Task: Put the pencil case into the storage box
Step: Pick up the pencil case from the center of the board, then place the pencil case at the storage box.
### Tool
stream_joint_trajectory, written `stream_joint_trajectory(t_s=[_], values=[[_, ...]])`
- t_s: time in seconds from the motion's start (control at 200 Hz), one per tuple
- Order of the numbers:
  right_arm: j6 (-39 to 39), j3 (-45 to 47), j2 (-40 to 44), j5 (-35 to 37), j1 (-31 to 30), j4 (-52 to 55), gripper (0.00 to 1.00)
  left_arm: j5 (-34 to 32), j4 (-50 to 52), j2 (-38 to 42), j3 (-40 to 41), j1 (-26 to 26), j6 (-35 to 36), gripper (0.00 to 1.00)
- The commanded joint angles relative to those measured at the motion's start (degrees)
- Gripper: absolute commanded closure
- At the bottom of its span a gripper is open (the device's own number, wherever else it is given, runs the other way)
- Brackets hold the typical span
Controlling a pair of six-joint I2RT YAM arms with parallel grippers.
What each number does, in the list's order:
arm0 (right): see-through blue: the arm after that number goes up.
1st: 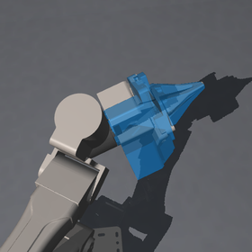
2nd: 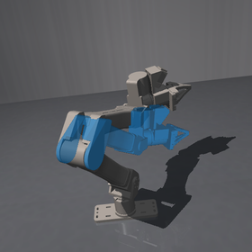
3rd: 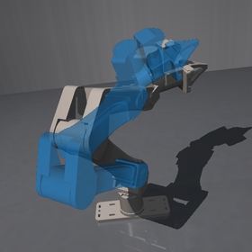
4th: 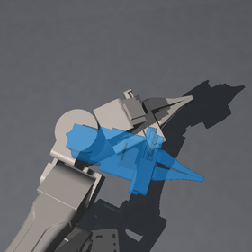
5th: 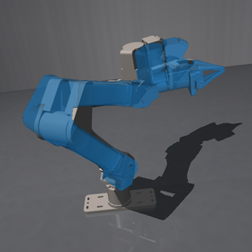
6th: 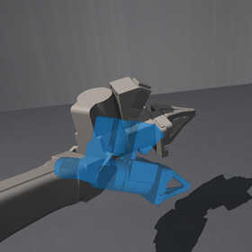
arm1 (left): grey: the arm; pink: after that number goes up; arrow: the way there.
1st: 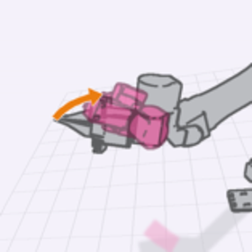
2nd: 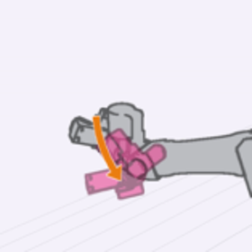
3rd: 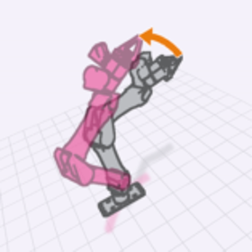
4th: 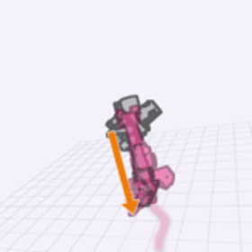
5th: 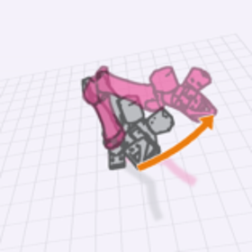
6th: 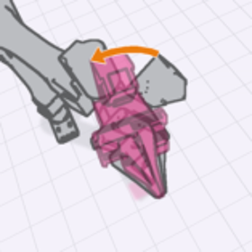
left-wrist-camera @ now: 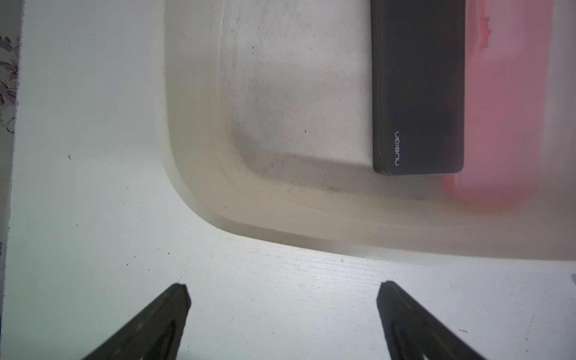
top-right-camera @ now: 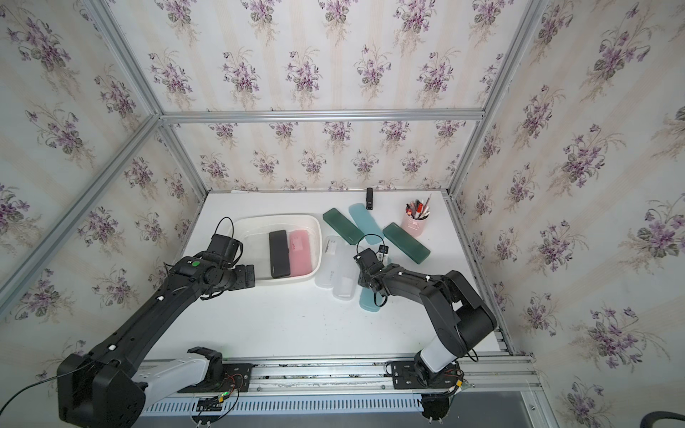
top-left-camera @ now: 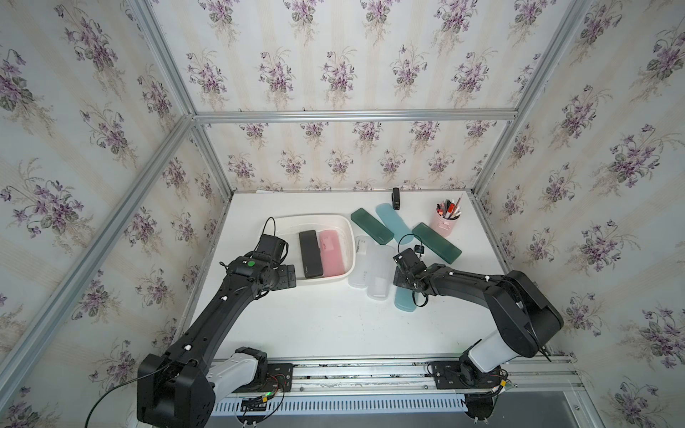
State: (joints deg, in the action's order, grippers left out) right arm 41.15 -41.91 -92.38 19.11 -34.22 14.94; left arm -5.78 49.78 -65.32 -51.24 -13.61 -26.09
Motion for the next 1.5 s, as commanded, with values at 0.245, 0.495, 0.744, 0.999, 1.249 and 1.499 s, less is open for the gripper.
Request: stream_joint_trajectory(t_s=[0.245, 0.495, 0.744, 0.999, 1.249, 1.499], values=[[-3.4, -7.7, 0.8, -4.9, -0.1, 19.1, 0.26, -0.8, 0.4, 0.1, -2.1, 1.2, 0.2, 0.01], [-8.7, -19.2, 6.6, -7.9, -0.2, 23.9, 0.26, -0.5, 2.1, -0.1, -6.6, 3.2, 1.1, 0.01], [-16.2, -40.2, -3.0, -16.6, -2.7, 20.7, 0.27, 1.9, 1.5, -3.2, -9.6, 11.8, 2.7, 0.01], [-20.8, -79.8, -31.2, -20.4, -9.9, 26.7, 0.27, 1.5, 0.5, -5.3, -10.2, 13.6, 2.0, 0.01], [-14.8, -94.8, -46.6, -26.3, -14.0, 21.3, 0.27, 1.3, 0.0, -5.4, -9.3, 16.0, 2.5, 0.01], [-7.0, -91.7, -51.1, -29.5, -17.7, 7.4, 0.27, 1.6, -0.5, -4.4, -8.5, 17.5, 2.0, 0.01]])
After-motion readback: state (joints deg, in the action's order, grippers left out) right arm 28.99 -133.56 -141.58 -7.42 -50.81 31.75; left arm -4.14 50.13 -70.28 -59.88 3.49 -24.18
